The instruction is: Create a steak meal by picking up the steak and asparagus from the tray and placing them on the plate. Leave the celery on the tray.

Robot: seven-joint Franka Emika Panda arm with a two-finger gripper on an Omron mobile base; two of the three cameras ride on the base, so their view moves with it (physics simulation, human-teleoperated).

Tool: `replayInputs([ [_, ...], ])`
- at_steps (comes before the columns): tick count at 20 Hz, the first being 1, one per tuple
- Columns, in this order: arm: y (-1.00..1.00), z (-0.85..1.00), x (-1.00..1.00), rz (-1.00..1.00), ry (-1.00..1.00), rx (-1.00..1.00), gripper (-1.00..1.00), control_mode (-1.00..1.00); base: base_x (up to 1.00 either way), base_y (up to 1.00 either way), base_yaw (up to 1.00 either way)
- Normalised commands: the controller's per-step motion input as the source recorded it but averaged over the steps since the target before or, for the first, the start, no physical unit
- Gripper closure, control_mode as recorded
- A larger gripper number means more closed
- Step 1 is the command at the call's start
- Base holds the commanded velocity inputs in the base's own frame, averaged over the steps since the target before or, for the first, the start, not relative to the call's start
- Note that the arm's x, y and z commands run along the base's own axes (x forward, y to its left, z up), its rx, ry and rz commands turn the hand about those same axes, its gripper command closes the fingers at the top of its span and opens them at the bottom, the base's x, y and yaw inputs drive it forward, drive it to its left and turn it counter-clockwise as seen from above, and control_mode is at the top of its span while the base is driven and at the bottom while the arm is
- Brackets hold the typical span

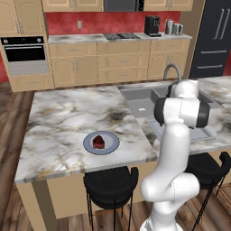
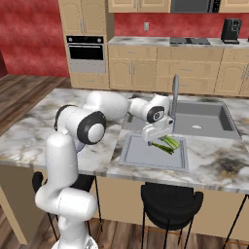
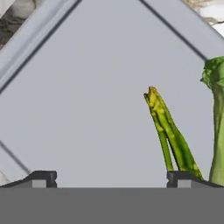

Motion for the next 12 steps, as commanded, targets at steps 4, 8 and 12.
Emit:
replayInputs([
  [4, -0.16, -0.2, 0.16, 0.02, -0.02, 0.0, -1.0, -1.0, 0.0, 0.0, 0.0],
  [8, 0.0, -0.38, 0.03, 0.03, -0.05, 0.0, -1.0, -1.0, 0.0, 0.0, 0.0],
  [12, 0.0, -0.34, 0.0, 0.02, -0.11, 0.0, -1.0, -1.0, 0.0, 0.0, 0.0],
])
